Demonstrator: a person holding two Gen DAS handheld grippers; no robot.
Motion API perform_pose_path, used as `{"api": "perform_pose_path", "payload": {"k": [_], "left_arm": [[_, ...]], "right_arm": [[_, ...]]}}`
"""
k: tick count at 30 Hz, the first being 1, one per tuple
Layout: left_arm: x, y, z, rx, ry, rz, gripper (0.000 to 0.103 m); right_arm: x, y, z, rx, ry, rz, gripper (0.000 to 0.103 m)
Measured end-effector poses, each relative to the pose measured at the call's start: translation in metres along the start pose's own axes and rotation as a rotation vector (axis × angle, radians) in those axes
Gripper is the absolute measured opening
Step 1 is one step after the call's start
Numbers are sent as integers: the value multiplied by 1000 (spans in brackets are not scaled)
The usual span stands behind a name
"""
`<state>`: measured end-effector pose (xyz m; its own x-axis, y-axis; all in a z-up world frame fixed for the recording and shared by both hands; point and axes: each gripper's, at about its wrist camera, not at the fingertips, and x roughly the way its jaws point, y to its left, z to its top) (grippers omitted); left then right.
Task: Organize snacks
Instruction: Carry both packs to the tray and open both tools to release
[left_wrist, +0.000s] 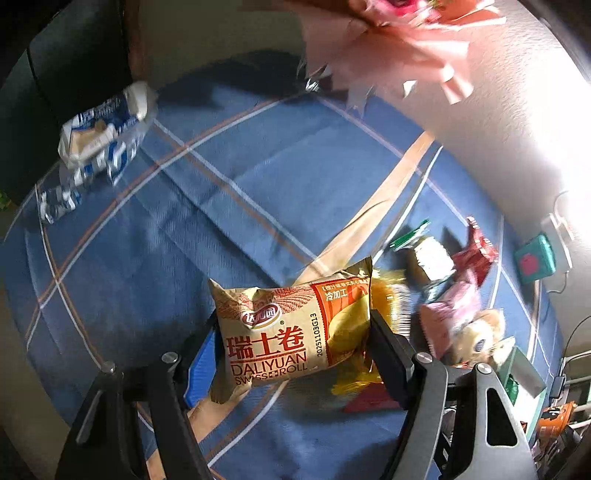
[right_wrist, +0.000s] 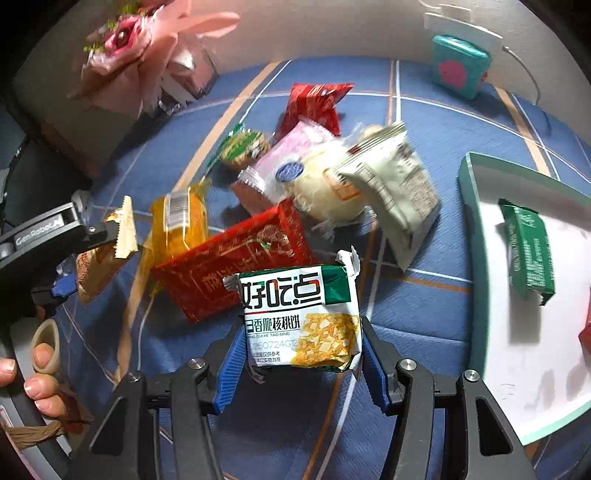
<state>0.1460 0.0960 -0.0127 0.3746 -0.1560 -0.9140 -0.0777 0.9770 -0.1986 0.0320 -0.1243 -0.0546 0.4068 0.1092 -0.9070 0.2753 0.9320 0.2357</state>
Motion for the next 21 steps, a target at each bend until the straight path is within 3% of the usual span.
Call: {"api": "perform_pose_path", "payload": {"k": [11, 21], "left_arm": [[-32, -42, -12, 104, -92, -60, 75], [-44, -118, -45, 296, -109, -138, 75]], "right_arm": [[-51, -44, 3, 115, -86, 13, 60], [-93, -116, 2, 276, -188, -80, 60]]}}
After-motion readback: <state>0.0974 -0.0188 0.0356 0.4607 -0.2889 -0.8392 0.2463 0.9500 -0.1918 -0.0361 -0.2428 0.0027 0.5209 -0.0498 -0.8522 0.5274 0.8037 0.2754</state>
